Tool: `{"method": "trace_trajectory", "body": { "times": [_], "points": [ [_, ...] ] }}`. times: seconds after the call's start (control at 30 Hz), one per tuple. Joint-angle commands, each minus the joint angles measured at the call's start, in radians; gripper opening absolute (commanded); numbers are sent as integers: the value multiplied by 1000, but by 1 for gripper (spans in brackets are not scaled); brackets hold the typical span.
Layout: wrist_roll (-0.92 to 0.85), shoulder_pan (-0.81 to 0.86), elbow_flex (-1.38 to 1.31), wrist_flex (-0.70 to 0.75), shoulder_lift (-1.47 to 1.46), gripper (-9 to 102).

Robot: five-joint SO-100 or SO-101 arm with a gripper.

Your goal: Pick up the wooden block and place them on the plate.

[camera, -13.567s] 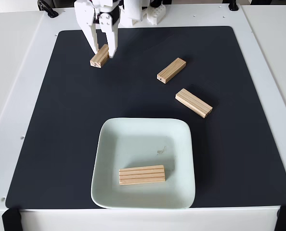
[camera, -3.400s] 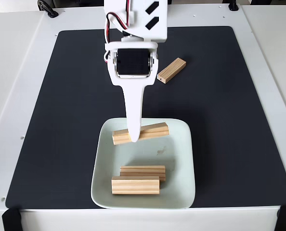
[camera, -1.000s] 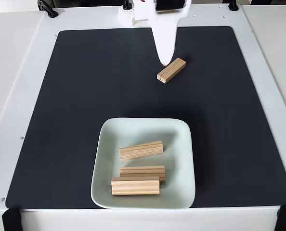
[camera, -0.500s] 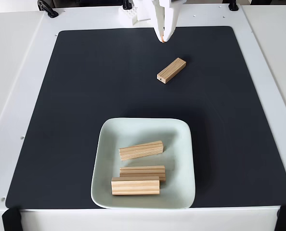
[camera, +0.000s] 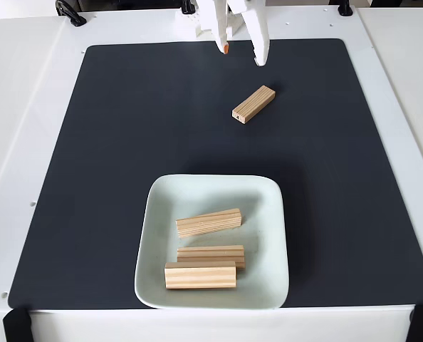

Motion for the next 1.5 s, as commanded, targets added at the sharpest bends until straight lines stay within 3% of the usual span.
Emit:
{"method": "trace_trajectory", "body": {
  "times": [0.0, 0.33, 0.7, 1.47],
  "points": [
    [-35, 12, 81, -114, 9, 32],
    [-28, -11, 287, -379, 32, 32],
    [55, -133, 290, -385, 32, 32],
    [81, -121, 350, -449, 11, 32]
  ]
}}
